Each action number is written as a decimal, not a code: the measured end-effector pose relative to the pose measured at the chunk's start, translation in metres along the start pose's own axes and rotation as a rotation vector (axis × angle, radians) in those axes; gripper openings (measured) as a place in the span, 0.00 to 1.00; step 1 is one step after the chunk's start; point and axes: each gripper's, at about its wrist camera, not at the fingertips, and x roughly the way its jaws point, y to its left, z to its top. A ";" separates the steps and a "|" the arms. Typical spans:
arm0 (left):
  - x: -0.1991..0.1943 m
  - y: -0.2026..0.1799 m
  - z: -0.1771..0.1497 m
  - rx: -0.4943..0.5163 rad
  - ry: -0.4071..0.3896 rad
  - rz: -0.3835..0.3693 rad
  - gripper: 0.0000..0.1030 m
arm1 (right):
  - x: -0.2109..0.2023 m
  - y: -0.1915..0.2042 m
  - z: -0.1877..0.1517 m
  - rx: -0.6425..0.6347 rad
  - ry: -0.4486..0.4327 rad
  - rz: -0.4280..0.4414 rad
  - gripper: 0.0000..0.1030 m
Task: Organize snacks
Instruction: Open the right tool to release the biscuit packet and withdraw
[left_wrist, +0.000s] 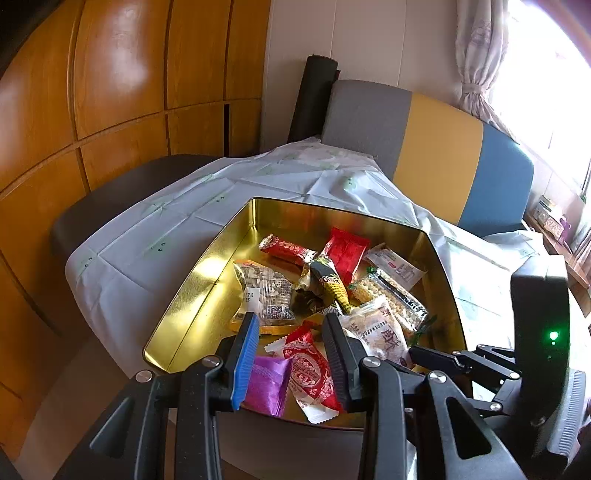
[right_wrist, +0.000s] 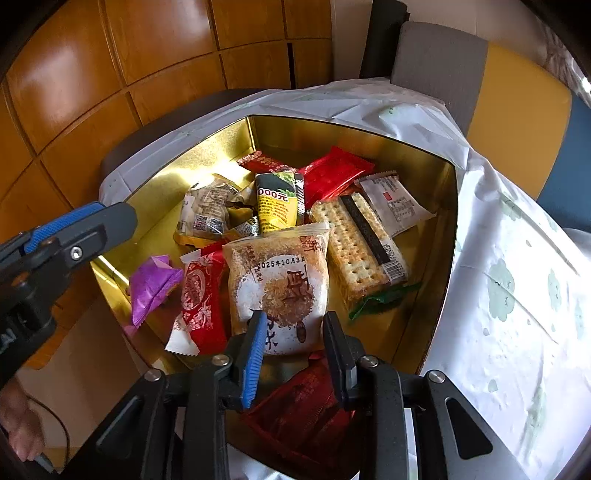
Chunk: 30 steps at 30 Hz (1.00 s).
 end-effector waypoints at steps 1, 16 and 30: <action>0.000 0.000 0.000 0.000 0.002 0.000 0.35 | 0.000 -0.001 0.001 0.009 -0.001 0.005 0.30; 0.001 -0.005 -0.006 0.019 0.007 0.045 0.35 | -0.022 0.005 -0.007 0.036 -0.074 -0.004 0.39; -0.021 -0.019 -0.010 0.039 -0.055 0.057 0.51 | -0.071 -0.008 -0.034 0.144 -0.241 -0.174 0.63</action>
